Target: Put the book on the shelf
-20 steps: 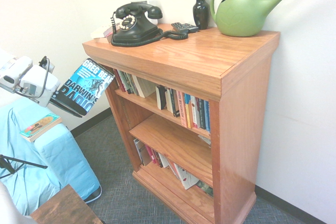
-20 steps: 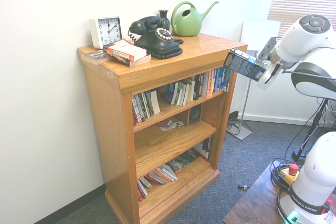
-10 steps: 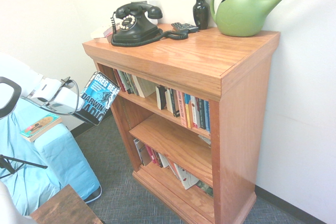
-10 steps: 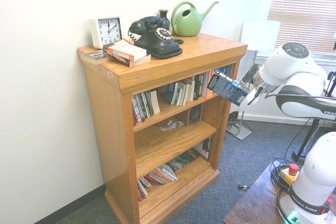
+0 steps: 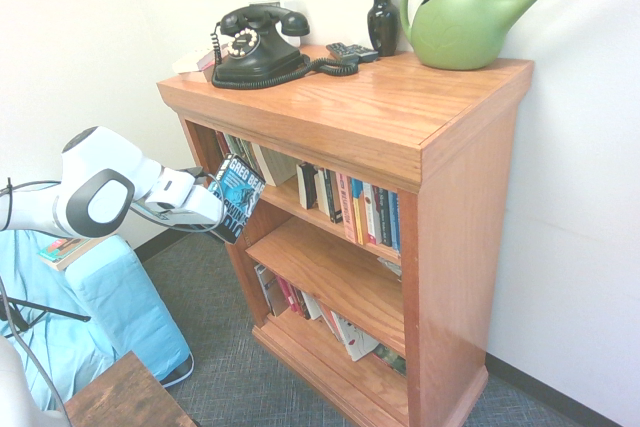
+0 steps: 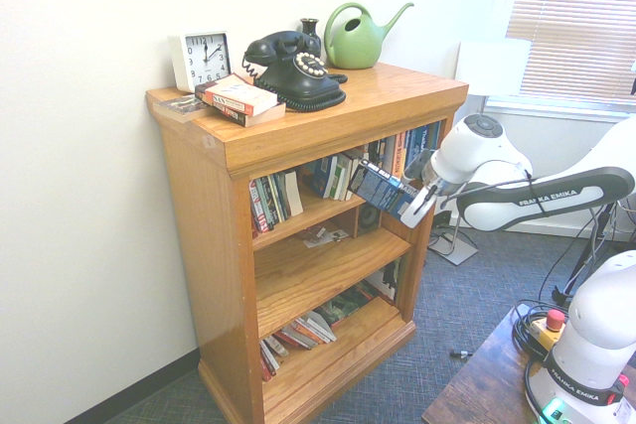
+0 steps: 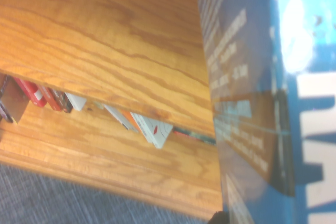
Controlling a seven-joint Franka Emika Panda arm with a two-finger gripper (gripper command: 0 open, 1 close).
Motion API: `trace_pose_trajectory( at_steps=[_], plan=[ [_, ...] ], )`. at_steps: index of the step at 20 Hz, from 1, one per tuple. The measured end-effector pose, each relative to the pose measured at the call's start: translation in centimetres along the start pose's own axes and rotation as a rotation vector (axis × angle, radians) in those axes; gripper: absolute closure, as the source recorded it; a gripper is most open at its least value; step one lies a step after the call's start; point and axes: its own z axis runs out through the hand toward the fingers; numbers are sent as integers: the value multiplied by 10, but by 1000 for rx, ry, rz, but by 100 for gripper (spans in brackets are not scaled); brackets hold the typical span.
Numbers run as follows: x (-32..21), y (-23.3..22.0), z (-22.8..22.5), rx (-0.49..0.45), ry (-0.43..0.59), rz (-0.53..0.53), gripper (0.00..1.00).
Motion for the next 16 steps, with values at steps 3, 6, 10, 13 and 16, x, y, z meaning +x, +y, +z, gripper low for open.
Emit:
trace_pose_trajectory(
  at_steps=[3, 6, 10, 13, 16],
  plan=[
    [10, -10, 9, 17, 14, -19, 100],
    [23, -21, 22, 35, 28, -42, 100],
    [27, -48, 40, 55, 33, -83, 100],
    [24, -67, 50, 64, 37, -101, 100],
    [27, -75, 58, 60, 55, -105, 100]
  ],
)
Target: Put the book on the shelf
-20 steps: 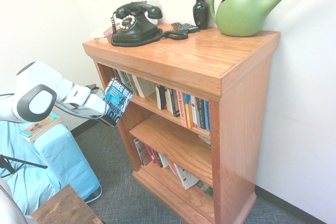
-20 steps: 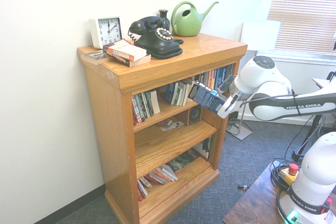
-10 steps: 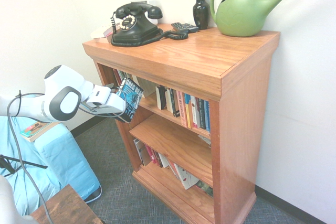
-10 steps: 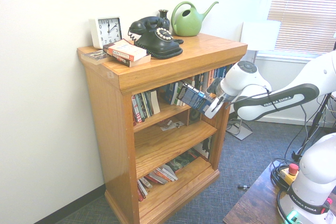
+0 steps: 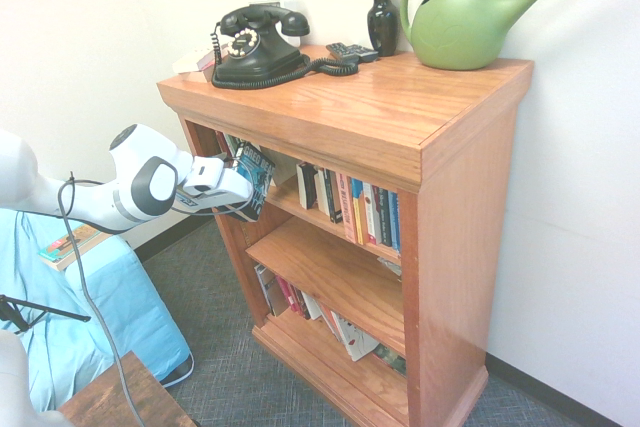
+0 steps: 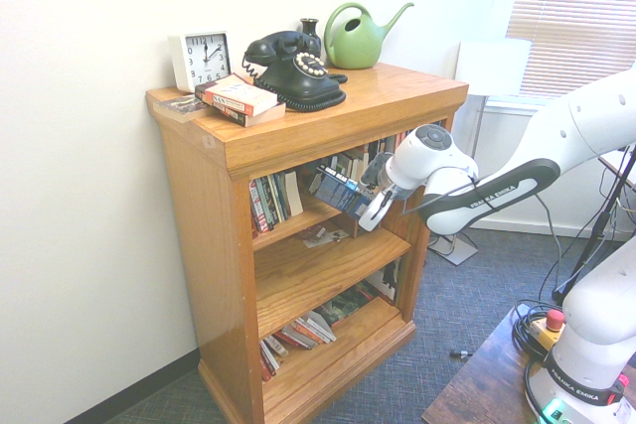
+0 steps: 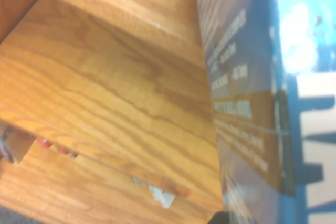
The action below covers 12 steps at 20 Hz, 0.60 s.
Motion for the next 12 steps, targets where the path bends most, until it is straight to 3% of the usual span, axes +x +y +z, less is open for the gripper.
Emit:
trace_pose_trajectory(
  at_steps=[6, 12],
  plan=[
    [7, 8, 17, -40, 23, 40, 100],
    [2, -6, 14, 1, 30, 120, 100]
  ],
)
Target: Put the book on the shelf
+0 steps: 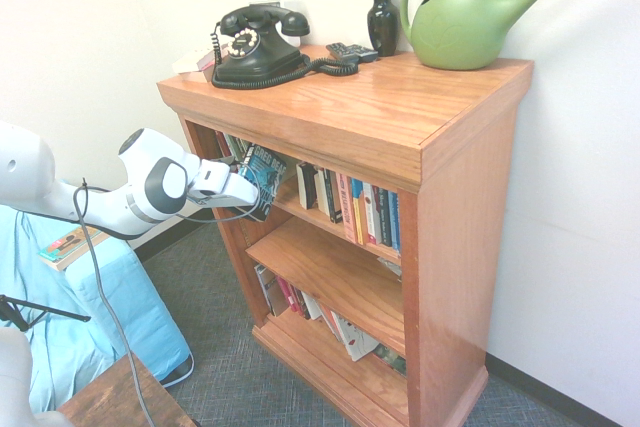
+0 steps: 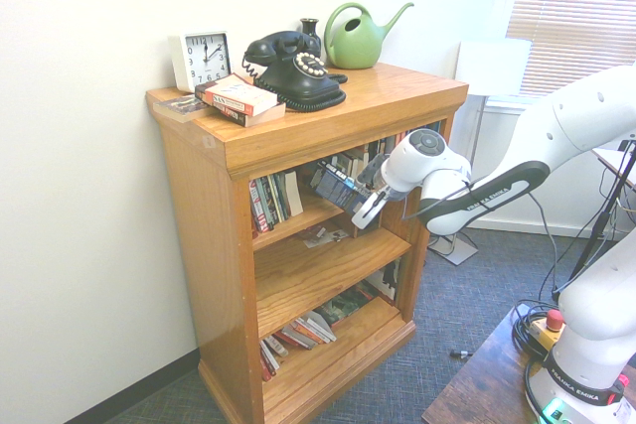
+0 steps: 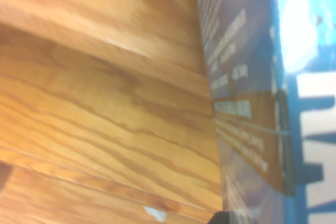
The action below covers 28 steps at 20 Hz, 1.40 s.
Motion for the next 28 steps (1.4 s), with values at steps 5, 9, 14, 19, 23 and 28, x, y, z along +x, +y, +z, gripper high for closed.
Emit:
trace_pose_trajectory(
  at_steps=[5, 9, 14, 19, 23, 28],
  plan=[
    [2, -15, -8, 25, 3, 48, 100],
    [9, -7, -1, 16, -15, 103, 100],
    [12, -9, 8, 22, -34, 119, 100],
    [25, -28, 9, 49, -25, 111, 100],
    [33, -38, 15, 52, -16, 95, 100],
    [32, -44, 27, 51, -17, 76, 100]
  ],
)
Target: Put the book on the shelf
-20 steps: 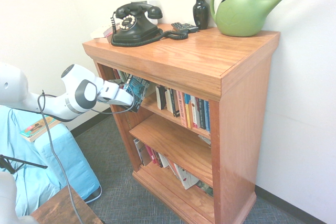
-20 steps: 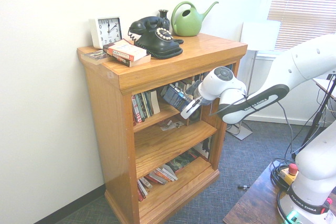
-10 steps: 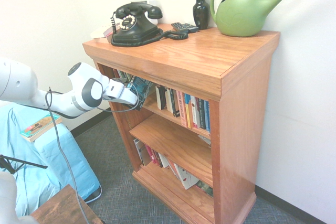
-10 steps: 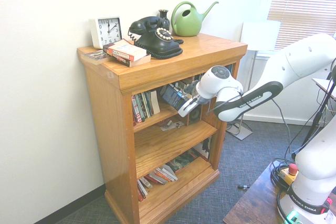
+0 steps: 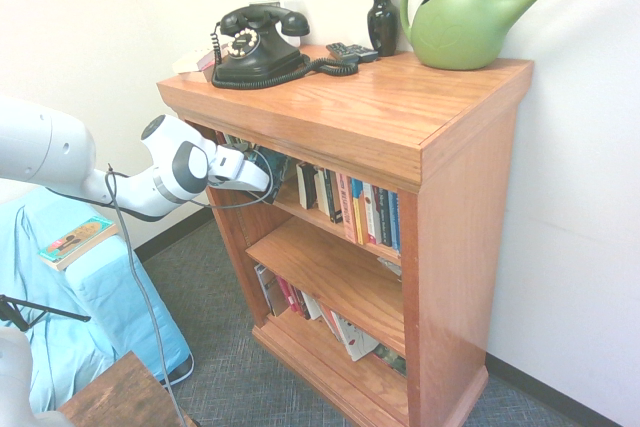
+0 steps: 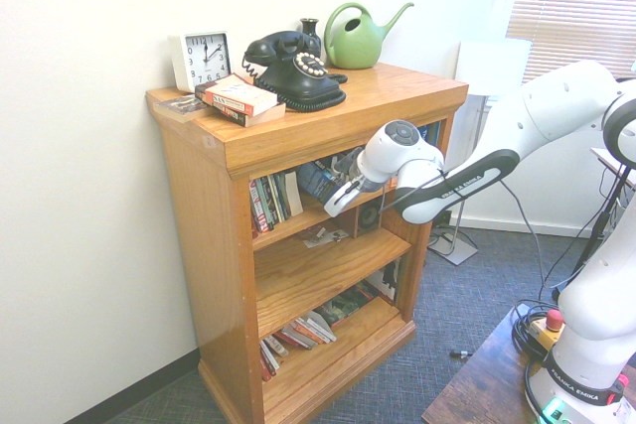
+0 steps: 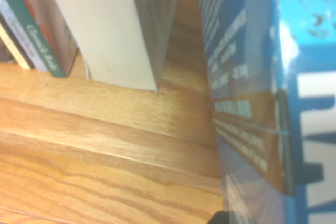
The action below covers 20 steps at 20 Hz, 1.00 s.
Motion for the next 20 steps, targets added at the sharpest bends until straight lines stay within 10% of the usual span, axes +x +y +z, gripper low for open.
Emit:
trace_pose_trajectory(
  at_steps=[13, 14, 20],
  plan=[
    [-1, -21, 17, -1, 8, -25, 100],
    [-1, -21, 17, 1, 9, -25, 0],
    [0, -23, 16, 3, 11, -19, 0]
  ],
)
